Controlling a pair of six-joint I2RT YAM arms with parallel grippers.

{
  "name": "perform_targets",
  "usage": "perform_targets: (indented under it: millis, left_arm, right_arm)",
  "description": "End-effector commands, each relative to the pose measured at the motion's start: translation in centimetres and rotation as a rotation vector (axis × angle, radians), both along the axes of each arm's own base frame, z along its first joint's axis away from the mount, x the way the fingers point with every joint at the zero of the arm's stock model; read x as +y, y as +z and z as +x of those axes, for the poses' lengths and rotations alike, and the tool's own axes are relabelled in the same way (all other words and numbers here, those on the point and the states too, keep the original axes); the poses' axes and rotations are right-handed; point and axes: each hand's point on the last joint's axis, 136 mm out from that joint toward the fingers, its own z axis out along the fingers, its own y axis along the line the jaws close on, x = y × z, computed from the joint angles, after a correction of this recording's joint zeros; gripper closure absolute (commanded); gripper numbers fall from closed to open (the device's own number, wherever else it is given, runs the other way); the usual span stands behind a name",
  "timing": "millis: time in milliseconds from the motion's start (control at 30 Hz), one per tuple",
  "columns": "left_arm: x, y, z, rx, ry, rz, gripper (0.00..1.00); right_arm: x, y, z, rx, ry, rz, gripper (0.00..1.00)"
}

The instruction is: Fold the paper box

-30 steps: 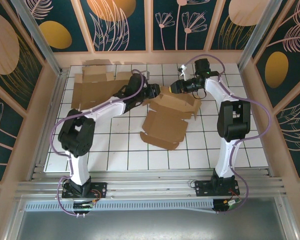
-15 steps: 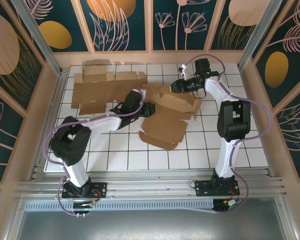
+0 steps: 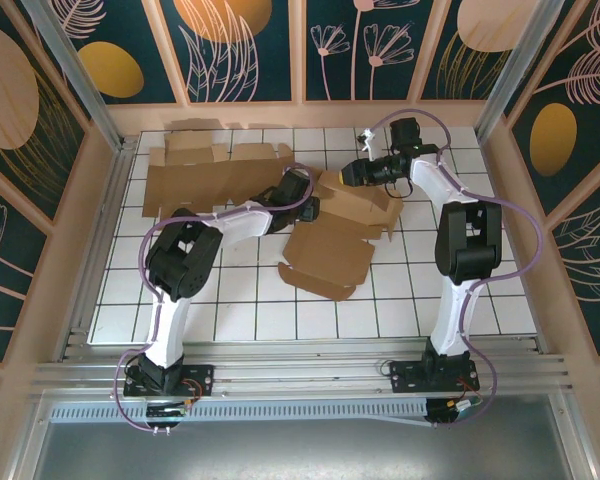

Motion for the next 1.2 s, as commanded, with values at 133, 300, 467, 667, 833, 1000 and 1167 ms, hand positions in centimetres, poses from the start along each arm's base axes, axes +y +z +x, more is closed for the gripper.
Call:
perform_targets:
  millis: [133,300,467,667,833,1000,1167]
  left_arm:
    - [-0.3,-4.3,-1.2,0.135,-0.069,0.051,0.46]
    - [-1.1,-4.2,-1.2,0.123,-0.089,0.006,0.55]
    - [-2.1,-2.3,-0.6,0.066,-0.135,-0.038,0.59]
    - [-3.3,-0.5,-0.3,0.015,-0.196,-0.065,0.65]
    - [-5.0,1.2,-1.7,-0.023,-0.289,-0.086,0.73]
    - [-6.4,1.0,-3.1,-0.018,-0.338,-0.108,0.70]
    - [-6.7,-1.6,-4.3,0.040,-0.345,-0.128,0.65]
  right_arm:
    - [-1.0,-1.6,-0.8,0.063,-0.040,-0.050,0.48]
    - [-1.0,-1.7,-0.8,0.063,-0.041,-0.054,0.48]
    - [-1.0,-1.6,-0.9,0.060,-0.043,-0.055,0.48]
    - [-1.0,-1.7,-0.9,0.060,-0.045,-0.059,0.49]
    - [-1.1,-2.1,-1.0,0.063,-0.047,-0.062,0.48]
    - [-1.0,-2.1,-0.9,0.065,-0.051,-0.055,0.49]
    - [-1.0,-2.0,-0.9,0.065,-0.052,-0.060,0.49]
